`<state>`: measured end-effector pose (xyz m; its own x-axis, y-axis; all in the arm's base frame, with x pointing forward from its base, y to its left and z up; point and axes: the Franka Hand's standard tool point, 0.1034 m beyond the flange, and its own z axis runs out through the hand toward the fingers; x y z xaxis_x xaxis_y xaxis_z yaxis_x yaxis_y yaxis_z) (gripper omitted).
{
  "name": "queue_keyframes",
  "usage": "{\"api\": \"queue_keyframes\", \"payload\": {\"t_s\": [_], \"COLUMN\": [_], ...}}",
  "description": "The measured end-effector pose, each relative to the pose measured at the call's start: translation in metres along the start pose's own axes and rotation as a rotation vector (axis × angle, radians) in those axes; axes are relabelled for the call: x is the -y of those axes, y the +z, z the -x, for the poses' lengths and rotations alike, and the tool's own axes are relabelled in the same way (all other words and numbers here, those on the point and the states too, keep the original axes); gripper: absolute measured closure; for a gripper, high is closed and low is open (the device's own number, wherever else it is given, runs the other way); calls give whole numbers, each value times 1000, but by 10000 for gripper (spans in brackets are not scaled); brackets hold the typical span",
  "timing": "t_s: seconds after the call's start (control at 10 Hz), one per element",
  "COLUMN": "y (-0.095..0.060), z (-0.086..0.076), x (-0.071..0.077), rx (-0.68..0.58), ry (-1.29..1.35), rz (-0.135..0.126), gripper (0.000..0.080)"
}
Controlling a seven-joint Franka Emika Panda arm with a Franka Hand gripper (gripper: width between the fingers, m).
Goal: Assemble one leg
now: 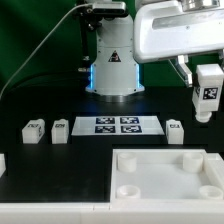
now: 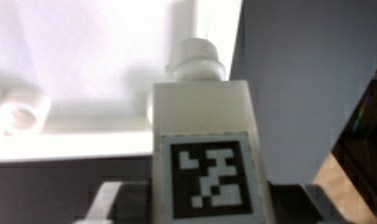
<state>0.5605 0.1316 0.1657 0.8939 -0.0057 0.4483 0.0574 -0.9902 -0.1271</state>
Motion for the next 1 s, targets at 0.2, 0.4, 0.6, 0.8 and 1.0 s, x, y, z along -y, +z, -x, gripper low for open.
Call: {"api": "queue_keyframes", "payload": {"t_s": [0.2, 0.4, 0.6, 0.8, 1.0], "y": [3, 4, 12, 22, 31], "z": [1, 3, 1, -44, -58], "x": [3, 2, -9, -25, -35], "rx": [-155, -146, -142, -180, -192], "ry": [-5, -10, -62, -87, -77], "rz": [-11, -8, 9, 25, 29], "gripper": [506, 506, 506, 506, 506]}}
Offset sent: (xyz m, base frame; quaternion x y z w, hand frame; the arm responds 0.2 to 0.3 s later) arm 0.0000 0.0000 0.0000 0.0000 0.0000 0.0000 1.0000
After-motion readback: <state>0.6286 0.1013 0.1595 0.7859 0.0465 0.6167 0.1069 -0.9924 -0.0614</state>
